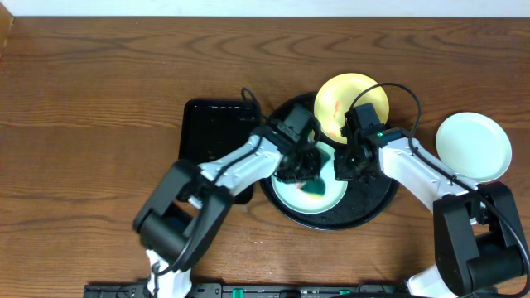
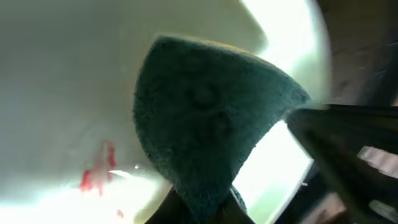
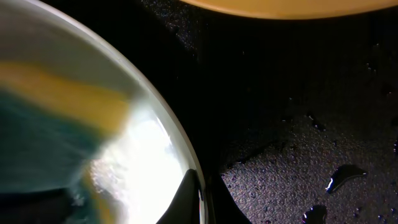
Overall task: Clean dirty plates on tray and stack at the side
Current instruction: 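Scrub the pale green plate with the sponge while right gripper holds rim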
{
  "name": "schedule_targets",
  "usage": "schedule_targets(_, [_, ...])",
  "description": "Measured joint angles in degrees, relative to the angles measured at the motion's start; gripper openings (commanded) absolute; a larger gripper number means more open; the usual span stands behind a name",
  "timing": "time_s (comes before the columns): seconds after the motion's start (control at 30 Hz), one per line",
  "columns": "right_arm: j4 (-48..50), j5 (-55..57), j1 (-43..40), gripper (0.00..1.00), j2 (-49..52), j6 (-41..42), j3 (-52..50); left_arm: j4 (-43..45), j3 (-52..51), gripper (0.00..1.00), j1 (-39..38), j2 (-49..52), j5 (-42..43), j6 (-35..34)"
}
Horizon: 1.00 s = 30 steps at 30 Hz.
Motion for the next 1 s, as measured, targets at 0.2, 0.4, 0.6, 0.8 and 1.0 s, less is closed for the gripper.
schedule_targets(0.2, [-0.09,-0.04,0.0,0.01,0.0,0.0,0.0,-5.35,2.54,0.07,1.46,1.75,0.07,-0.59])
schedule_targets(0.4, [-0.35,-0.74,0.02,0.01,0.0,0.0,0.0,-17.51,6.25,0.07,2.23,1.42,-10.51,-0.42])
schedule_targets(0.6, [-0.48,-1.38,0.17,0.01,0.0,0.02,-0.02,-23.85,8.5,0.08,2.19,1.33,-23.32,1.75])
schedule_targets(0.8, [-0.44,-1.95,0.52,0.01,0.0,0.04,-0.02,-22.01,8.39,0.07,2.36,1.33,-23.93,2.82])
schedule_targets(1.0, [-0.35,-0.48,0.48,0.01,-0.04,0.17,0.0,-11.15,7.15,0.08,4.37,2.03,-7.34,3.23])
